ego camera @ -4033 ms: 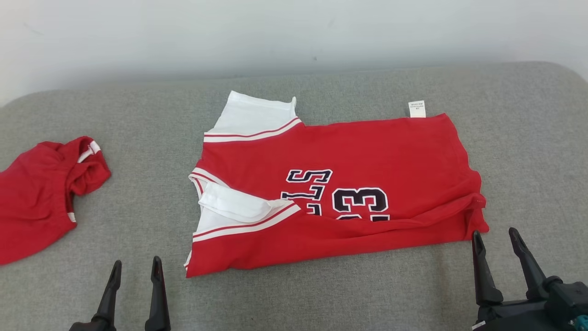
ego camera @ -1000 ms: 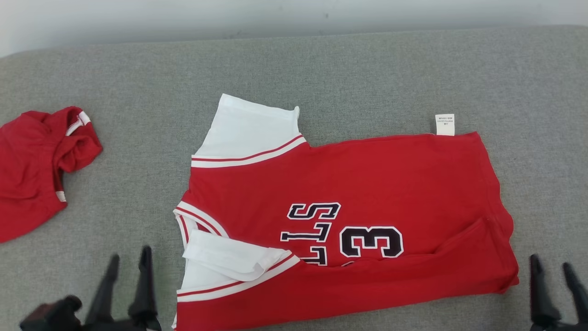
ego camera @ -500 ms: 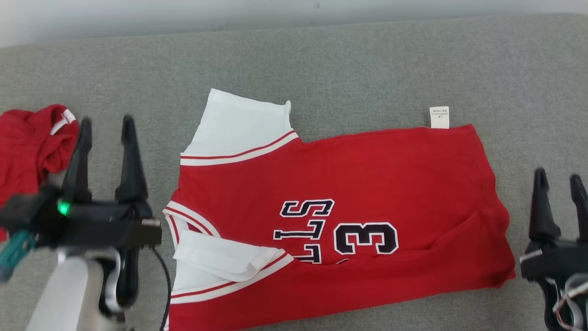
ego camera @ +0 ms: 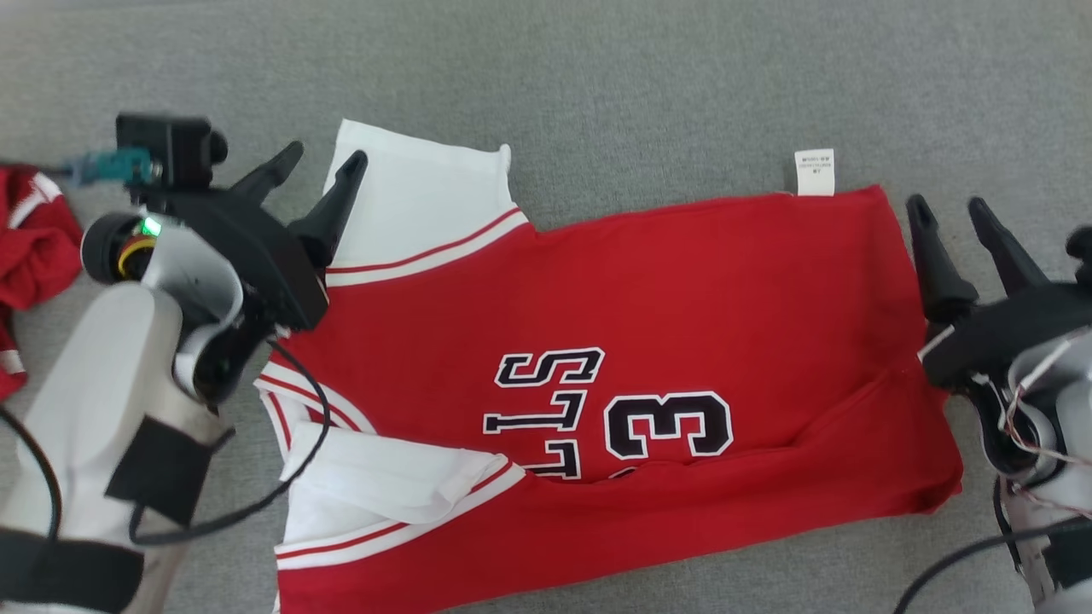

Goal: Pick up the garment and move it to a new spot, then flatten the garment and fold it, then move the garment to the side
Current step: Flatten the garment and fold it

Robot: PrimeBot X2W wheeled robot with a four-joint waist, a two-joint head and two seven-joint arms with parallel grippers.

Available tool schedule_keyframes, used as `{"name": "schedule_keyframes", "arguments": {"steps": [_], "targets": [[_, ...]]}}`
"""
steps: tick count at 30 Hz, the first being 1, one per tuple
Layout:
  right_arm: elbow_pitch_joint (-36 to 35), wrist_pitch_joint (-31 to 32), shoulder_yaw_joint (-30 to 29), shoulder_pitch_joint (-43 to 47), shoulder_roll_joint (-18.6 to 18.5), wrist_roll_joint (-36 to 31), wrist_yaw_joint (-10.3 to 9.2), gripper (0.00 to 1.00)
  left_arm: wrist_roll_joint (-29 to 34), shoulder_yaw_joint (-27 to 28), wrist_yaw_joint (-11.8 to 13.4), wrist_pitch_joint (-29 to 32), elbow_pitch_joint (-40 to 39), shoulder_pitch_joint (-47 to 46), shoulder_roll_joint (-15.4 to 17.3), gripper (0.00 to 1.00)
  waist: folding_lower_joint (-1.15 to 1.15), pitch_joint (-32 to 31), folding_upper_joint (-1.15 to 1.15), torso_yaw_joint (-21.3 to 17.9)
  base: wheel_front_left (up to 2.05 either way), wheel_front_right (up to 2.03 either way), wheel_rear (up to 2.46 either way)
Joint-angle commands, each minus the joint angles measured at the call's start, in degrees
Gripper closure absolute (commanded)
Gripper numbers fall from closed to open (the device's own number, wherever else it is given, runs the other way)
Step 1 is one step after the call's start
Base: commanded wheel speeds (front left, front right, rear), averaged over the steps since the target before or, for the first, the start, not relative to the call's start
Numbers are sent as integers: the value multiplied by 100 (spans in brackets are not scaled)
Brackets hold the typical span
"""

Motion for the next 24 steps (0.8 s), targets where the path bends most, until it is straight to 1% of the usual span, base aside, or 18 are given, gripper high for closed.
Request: {"name": "schedule_keyframes", "arguments": {"steps": [1,5,6,7,13,19,21,22,23,24], "targets": [[36,34,65,-106,-35,112,-4,0,-74,-29,-32,98,89,-105,20,0,-1,188,-1,-102,0,0,0],[230,164,542,-550,-180,369,-4,0,-326,-133,-97,569,624,-684,142,0,-1,438,-1,-232,0,0,0],[310,207,785,-747,-257,480,-4,0,-412,-176,-115,720,888,-932,189,0,-1,544,-1,-301,0,0,0],[310,207,785,-747,-257,480,-4,0,-412,-176,-115,720,888,-932,189,0,-1,544,-1,-301,0,0,0],[524,171,1314,-1159,-338,717,-4,0,-516,-241,-116,870,1598,-1464,357,0,-1,804,-1,-492,0,0,0],[764,155,1648,-1406,-391,823,-4,0,-656,-367,-119,1015,2089,-1641,394,0,-1,939,-1,-608,0,0,0],[836,152,1746,-1451,-429,877,-4,0,-797,-455,-121,1170,2180,-1609,335,0,-1,961,-1,-607,0,0,0],[873,170,1798,-1453,-438,922,-4,15,-840,-536,-121,1266,2211,-1591,317,0,-1,964,-1,-599,0,0,0],[907,199,1851,-1455,-444,944,-4,59,-907,-612,-122,1365,2213,-1574,304,60,-1,965,-1,-594,0,0,0],[940,201,1887,-1466,-458,976,-4,78,-952,-683,-127,1461,2191,-1538,296,95,-1,964,-1,-584,0,0,0]]}}
